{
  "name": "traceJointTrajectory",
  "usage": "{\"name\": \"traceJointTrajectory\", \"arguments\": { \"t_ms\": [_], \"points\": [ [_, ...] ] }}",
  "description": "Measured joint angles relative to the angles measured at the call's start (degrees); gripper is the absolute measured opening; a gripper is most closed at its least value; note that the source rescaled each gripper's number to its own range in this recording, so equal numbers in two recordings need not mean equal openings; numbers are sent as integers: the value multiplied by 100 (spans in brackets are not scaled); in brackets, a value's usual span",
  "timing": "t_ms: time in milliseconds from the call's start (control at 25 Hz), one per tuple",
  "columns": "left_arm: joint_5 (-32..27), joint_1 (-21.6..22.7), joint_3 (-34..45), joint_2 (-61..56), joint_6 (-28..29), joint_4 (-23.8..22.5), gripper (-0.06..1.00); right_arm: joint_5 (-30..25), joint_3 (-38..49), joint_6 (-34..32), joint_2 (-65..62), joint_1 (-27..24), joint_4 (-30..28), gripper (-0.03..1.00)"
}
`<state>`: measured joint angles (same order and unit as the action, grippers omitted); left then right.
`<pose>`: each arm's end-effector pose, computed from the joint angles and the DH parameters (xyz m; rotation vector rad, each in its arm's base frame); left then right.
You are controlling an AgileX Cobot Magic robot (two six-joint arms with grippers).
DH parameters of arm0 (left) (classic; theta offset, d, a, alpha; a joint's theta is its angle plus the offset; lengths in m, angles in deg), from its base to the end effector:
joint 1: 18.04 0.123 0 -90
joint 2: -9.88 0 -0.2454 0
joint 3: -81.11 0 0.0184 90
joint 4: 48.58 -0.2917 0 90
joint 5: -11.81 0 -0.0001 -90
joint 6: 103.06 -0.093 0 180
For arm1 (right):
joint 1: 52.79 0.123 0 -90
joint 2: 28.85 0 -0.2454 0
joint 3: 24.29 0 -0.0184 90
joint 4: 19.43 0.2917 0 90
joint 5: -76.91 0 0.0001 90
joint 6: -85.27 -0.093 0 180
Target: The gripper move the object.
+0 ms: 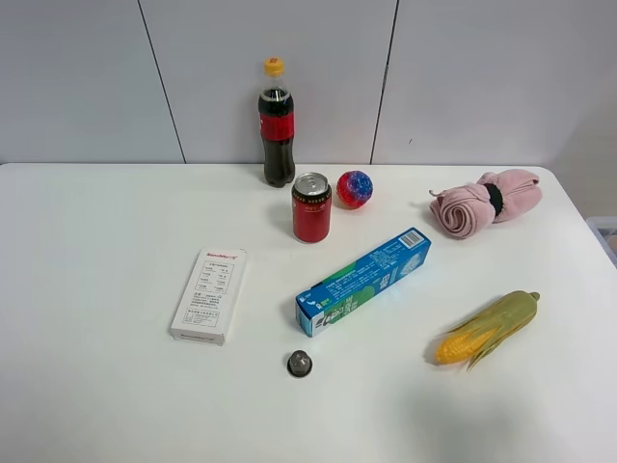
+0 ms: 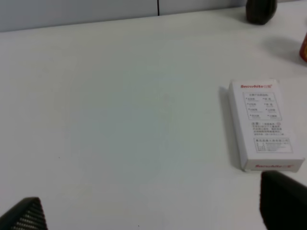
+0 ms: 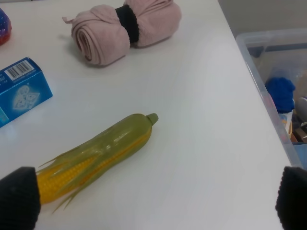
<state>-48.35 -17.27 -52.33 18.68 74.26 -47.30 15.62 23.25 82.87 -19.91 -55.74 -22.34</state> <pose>0.0709 -0.0009 0.3013 0.0347 2.0157 0.0117 0.0725 -0.0079 0.2942 0.0985 2.0527 -0.0669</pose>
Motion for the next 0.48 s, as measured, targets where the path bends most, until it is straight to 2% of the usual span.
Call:
{"name": "traceJointTrajectory", "arguments": {
  "t_ms": [480],
  "points": [
    [0, 0, 0, 0, 0, 0, 80, 0, 0, 0, 0, 0, 0, 100]
  ]
}}
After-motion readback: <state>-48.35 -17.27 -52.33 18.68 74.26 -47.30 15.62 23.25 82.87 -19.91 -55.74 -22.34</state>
